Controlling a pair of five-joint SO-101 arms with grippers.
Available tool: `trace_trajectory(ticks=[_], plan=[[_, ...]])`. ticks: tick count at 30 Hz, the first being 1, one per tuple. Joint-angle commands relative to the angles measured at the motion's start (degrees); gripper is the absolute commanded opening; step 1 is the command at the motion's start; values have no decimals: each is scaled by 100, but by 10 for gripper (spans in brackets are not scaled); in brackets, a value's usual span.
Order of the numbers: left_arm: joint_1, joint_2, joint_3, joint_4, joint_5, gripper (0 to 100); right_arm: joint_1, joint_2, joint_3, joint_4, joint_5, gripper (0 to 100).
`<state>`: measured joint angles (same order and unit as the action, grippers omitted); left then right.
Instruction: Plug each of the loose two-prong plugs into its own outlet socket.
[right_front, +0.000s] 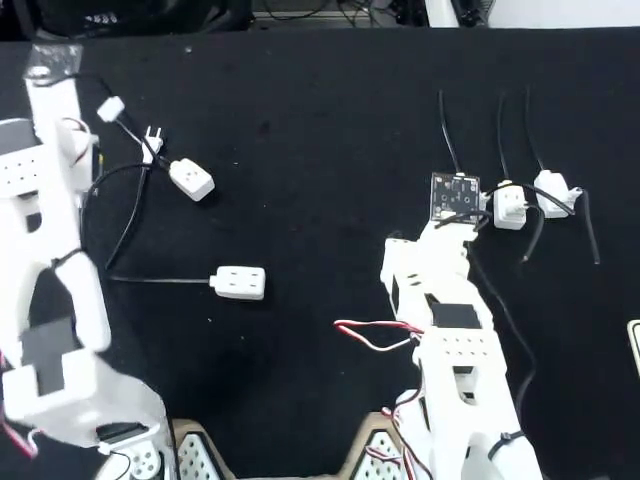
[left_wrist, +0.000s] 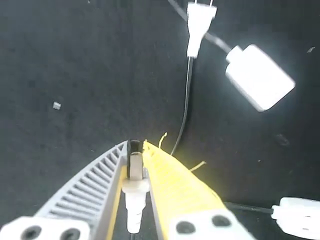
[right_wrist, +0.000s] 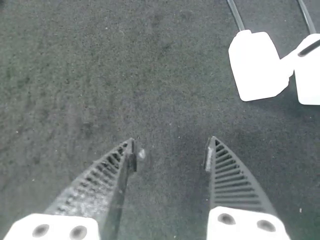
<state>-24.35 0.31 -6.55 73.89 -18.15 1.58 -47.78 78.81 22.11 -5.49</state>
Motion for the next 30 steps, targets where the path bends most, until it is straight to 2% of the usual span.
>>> trace_trajectory(ticks=[1, 3, 7, 11, 14, 20, 27, 30], plan=[[57, -1081, -277, 53, -35, 35, 62, -154, -356, -123, -44, 219], [101, -1407, -286, 220, -35, 35, 62, -154, -356, -123, -44, 219], [734, -1855, -277, 897, 44, 35, 62, -154, -356, -123, -44, 219], [1657, -1960, -277, 1451, 738, 35, 105, -154, -365, -123, -44, 219], [2431, -1952, 13, 1363, 1213, 35, 114, -154, -365, -123, -44, 219], [3723, -1969, 1525, -97, 1925, 35, 114, -154, -347, -123, -44, 219], [4664, -1969, 3670, -2936, 2215, 44, 105, -154, -347, -123, -44, 219], [4848, -1960, 4251, -3763, 2224, 138, 105, -154, -347, -123, -44, 219]])
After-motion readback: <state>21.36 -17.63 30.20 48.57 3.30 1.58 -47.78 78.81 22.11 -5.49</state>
